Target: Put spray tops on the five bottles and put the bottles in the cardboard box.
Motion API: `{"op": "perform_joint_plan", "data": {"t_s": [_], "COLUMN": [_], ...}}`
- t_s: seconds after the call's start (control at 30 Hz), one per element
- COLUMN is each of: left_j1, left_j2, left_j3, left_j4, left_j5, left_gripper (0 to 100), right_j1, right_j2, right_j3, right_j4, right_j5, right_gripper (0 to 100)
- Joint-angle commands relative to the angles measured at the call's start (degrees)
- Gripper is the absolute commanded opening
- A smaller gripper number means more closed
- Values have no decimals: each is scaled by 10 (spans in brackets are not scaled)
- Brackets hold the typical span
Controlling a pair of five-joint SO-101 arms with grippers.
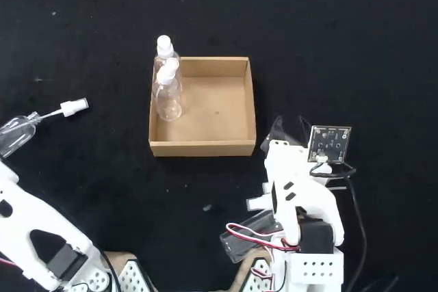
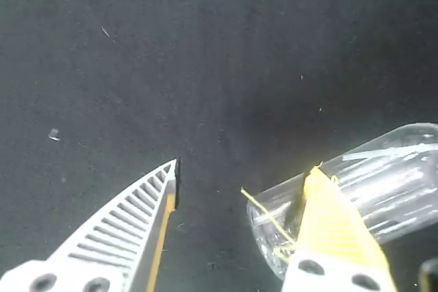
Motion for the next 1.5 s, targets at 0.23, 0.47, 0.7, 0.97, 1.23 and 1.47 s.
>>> {"op": "perform_joint_plan", "data": {"t_s": [0.23, 0.47, 0.7, 0.97, 1.23, 1.47], "left_j1": [12, 58, 74, 115, 138, 139], "left_j2": [-122, -125, -251, -358, -317, -255], "left_j3": [-21, 0, 160, 420, 424, 398], "left_j4": [11, 13, 14, 10, -4, -18], "left_j5": [-206, -178, -127, -256, -283, -322], "left_gripper": [218, 219, 219, 219, 302, 297], "right_j1": [-6, -6, -6, -6, -6, -6], "right_j2": [-54, -54, -54, -54, -54, -54], "right_j3": [-8, -8, -8, -8, -8, -7], "right_j4": [-16, -16, -16, -16, -16, -16], "right_j5": [5, 5, 5, 5, 5, 5], "right_gripper": [129, 129, 130, 130, 130, 130]}}
